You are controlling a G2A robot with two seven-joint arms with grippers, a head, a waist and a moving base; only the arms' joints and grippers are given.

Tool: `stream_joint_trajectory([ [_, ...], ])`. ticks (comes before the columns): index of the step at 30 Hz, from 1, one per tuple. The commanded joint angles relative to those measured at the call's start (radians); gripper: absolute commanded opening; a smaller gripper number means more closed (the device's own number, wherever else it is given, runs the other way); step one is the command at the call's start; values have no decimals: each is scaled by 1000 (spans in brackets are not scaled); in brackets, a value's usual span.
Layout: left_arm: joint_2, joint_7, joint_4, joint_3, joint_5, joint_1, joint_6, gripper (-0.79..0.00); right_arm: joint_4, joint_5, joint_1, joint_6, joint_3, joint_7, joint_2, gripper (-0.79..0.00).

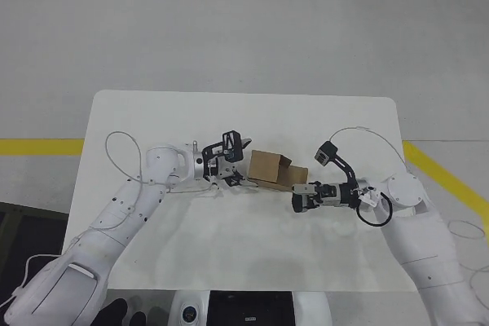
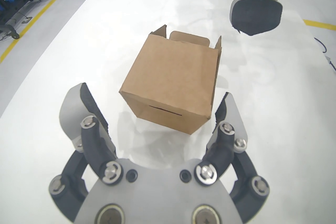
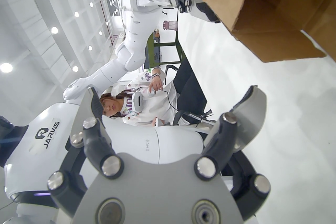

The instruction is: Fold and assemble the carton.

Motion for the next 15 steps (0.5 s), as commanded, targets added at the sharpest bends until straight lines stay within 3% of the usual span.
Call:
stream_joint_trajectory([
  [1, -7, 4, 16, 12, -8, -13, -12, 0, 11, 4, 0, -19, -17, -23, -4, 0],
  [8, -20, 14, 39, 35, -5, -33, -21, 0, 83, 10, 33, -125, -54, -112, -18, 0],
  [15, -27, 20, 45, 52, 3, -25, -20, 0, 135, 5, 94, -203, -99, -76, -28, 0],
])
